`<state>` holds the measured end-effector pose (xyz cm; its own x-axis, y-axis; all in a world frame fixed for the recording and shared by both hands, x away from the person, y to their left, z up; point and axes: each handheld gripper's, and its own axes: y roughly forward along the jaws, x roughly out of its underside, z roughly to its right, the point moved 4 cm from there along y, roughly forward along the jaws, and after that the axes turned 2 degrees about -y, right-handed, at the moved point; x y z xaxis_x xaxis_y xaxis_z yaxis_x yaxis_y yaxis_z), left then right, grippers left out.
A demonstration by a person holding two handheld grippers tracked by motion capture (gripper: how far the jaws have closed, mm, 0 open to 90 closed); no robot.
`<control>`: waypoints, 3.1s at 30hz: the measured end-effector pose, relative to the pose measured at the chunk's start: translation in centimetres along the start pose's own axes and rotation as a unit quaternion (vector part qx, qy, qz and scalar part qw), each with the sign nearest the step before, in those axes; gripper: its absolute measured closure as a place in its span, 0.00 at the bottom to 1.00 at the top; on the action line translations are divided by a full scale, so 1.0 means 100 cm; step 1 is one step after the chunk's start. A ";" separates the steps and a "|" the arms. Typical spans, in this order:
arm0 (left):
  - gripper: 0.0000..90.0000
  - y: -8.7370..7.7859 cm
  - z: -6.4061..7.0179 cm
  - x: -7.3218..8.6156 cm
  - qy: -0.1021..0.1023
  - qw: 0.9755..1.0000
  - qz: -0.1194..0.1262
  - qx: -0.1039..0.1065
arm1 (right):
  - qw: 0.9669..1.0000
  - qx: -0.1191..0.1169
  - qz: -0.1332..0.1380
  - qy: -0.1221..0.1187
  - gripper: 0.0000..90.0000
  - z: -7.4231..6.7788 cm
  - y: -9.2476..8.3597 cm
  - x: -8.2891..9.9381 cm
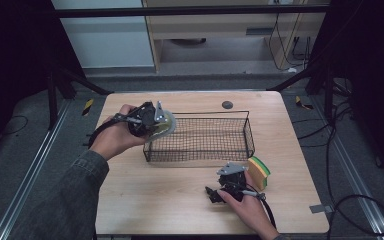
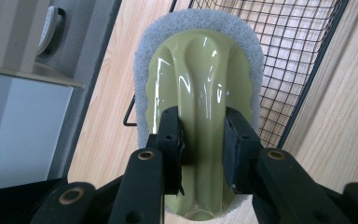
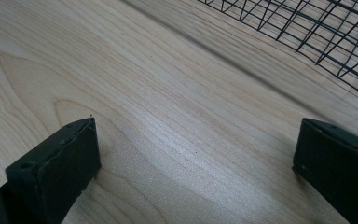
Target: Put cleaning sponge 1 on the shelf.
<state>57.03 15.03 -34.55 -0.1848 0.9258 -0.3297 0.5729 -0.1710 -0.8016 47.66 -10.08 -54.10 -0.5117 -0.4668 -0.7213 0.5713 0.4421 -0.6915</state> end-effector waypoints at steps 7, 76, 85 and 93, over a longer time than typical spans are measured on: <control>0.78 0.004 0.001 -0.002 0.008 1.000 -0.001 0.002 | 1.000 0.000 0.000 0.000 0.01 0.000 0.000 0.000; 0.78 0.057 0.021 -0.016 0.058 0.997 -0.010 0.051 | 1.000 0.000 -0.002 0.002 0.01 0.000 -0.001 0.000; 0.78 0.060 0.023 -0.017 0.065 0.996 -0.015 0.056 | 1.000 0.000 -0.002 0.002 0.01 0.000 -0.001 0.000; 0.78 0.062 0.022 -0.015 0.064 0.996 -0.021 0.055 | 1.000 0.000 -0.001 0.002 0.01 0.000 0.000 0.000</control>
<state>59.11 11.84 -40.12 -0.0990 0.9670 -0.2349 0.4749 -0.1615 -0.8651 47.59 -10.09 -54.09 -0.5156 -0.4648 -0.7198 0.5697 0.4414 -0.6932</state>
